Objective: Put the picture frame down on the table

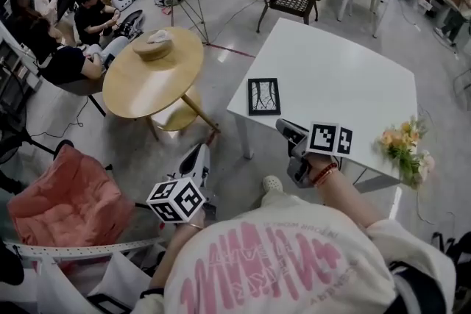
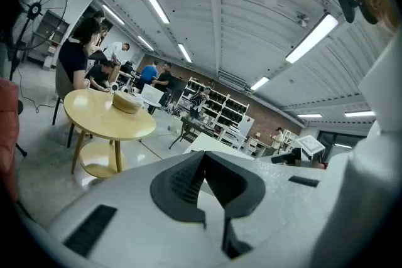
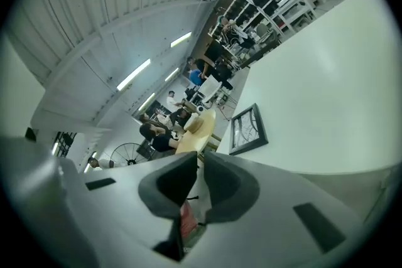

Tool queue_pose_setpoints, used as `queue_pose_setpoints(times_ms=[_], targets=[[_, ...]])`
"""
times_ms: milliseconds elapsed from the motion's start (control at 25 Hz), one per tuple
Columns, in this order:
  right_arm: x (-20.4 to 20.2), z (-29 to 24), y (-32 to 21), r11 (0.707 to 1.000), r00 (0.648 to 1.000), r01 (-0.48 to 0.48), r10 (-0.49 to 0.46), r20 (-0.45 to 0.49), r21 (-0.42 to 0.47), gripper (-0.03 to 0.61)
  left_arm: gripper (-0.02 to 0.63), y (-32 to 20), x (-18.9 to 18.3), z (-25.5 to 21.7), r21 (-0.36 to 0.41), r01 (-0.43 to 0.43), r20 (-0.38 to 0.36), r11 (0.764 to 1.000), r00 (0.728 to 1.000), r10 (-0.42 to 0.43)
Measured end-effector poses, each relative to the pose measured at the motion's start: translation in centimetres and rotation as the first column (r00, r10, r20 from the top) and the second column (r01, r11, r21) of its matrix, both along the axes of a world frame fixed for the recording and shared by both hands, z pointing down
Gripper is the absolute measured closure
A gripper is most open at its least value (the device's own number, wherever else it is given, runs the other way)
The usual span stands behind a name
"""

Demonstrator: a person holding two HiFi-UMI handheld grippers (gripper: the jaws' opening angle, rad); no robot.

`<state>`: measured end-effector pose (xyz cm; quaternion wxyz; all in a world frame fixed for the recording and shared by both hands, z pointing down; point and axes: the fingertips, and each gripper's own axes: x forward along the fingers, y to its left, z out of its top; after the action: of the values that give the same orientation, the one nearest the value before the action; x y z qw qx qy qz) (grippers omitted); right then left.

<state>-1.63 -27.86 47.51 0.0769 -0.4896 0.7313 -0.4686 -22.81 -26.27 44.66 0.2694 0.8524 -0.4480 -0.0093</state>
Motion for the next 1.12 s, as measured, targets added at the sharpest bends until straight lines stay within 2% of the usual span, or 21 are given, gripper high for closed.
queue_pose_setpoints(times_ms=[120,280,440,600,680,960,1120], targets=[[0.0,-3.4,0.5,0.996,1.0,-0.006,0.006,-0.007,0.089,0.555,0.611,0.4,1.0,-0.9,0.015,-0.022,-0.017,1.0,1.0,0.023],[1.0,-7.8,0.6,0.972,0.995,-0.029,0.049,-0.081,0.234,0.572,0.611,0.5,2.6,-2.0,0.037,-0.057,-0.026,0.998,0.998,0.058],[3.0,-9.4,0.8,0.95,0.981,-0.041,0.097,-0.167,0.309,0.572,0.611,0.8,4.1,-3.0,0.062,-0.078,-0.02,0.995,0.997,0.08],[4.7,-8.9,0.9,0.951,0.946,0.006,0.095,-0.31,0.31,0.572,0.611,1.1,5.6,-3.6,0.077,-0.081,-0.018,0.994,0.996,0.083],[5.4,-8.4,0.8,0.954,0.933,0.028,0.082,-0.351,0.298,0.572,0.611,1.1,6.2,-3.7,0.077,-0.074,-0.016,0.994,0.997,0.075],[7.6,-6.6,0.1,0.965,0.902,0.106,0.008,-0.431,0.24,0.572,0.611,1.2,8.0,-3.4,0.059,-0.009,-0.018,0.998,1.0,0.01],[8.3,-6.1,0.0,0.967,0.9,0.129,-0.021,-0.435,0.221,0.572,0.611,1.3,9.8,-3.4,0.052,-0.012,-0.024,0.999,1.0,0.013]])
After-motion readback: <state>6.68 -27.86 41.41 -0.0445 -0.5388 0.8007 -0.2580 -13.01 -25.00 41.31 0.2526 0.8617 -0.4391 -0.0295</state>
